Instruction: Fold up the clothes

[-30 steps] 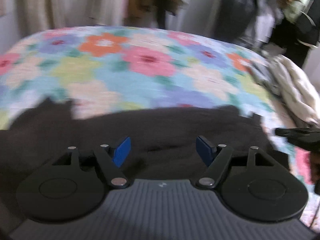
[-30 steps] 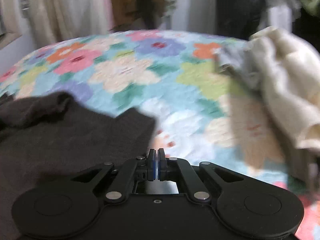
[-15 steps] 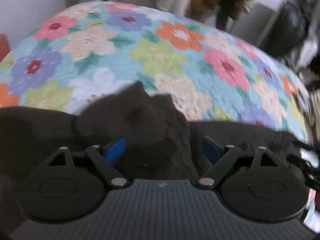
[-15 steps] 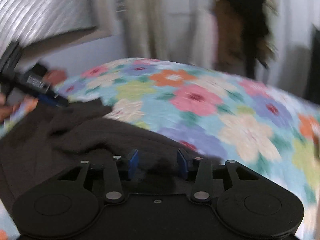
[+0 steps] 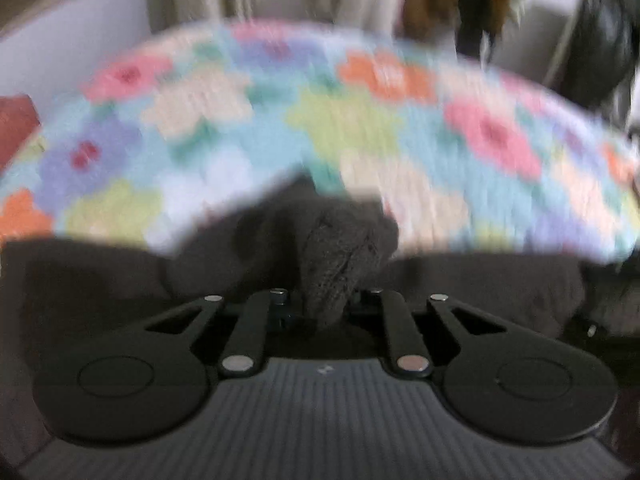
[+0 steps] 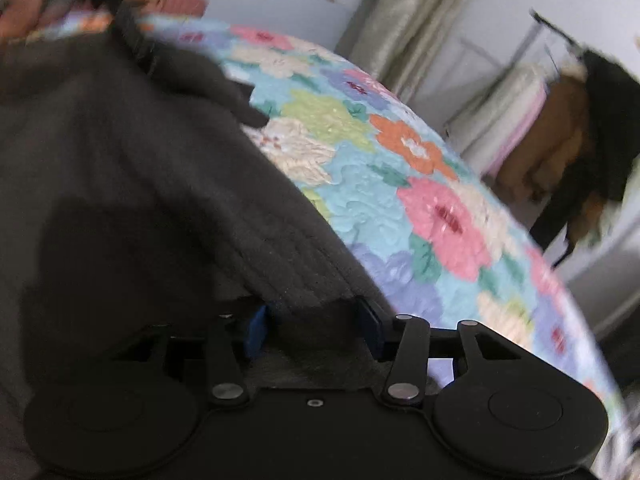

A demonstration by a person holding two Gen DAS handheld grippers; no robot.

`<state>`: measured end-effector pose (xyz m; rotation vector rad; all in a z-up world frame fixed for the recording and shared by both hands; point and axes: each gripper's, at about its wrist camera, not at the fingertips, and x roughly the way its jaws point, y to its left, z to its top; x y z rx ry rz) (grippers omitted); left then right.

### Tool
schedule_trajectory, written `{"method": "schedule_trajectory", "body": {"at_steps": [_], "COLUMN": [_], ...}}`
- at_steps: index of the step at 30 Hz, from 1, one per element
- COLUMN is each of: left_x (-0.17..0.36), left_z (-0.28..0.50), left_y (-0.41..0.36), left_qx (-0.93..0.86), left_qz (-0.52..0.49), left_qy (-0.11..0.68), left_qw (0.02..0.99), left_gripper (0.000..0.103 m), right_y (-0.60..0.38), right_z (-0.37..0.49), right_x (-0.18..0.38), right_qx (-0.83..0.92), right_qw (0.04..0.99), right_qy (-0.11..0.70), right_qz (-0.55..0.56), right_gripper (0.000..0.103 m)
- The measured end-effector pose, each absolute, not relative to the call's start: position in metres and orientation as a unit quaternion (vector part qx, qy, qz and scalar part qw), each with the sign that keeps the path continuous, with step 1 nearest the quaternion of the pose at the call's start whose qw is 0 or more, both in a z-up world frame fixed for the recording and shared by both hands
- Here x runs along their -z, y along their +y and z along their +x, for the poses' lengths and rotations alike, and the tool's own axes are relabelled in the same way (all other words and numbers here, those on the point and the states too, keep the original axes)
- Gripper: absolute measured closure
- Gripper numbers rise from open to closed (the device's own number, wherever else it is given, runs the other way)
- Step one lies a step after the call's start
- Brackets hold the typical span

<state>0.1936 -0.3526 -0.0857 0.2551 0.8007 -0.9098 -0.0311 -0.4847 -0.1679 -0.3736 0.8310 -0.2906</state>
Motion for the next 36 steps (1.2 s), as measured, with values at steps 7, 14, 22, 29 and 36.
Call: {"method": "schedule_trajectory", "body": {"at_steps": [7,14,22,29,36], "left_x": [0.048,0.069,0.133,0.141,0.143], "left_z": [0.245,0.261,0.228,0.200,0.206], "left_y": [-0.350,-0.352,-0.309,-0.262,-0.266], "left_qx": [0.379,0.339,0.347,0.347,0.347], "left_qz": [-0.088,-0.065,-0.017,-0.040,-0.026], "left_qy": [0.324,0.334,0.448,0.435,0.448], "left_qw": [0.863,0.877,0.824,0.830,0.823], "left_gripper": [0.054,0.028,0.026,0.026,0.026], "right_y": [-0.552,-0.611,-0.633,-0.625,-0.627], "right_z": [-0.021,-0.031,-0.049,-0.034,-0.018], "right_x": [0.136,0.130,0.147,0.146,0.150], "right_qx": [0.194,0.287,0.301,0.321,0.358], "right_qw": [0.914,0.882,0.875,0.874,0.845], "right_qy": [0.357,0.338,0.328,0.345,0.387], "right_qz": [0.006,0.158,0.187,0.119,0.087], "right_gripper": [0.083,0.057,0.040,0.103,0.096]}}
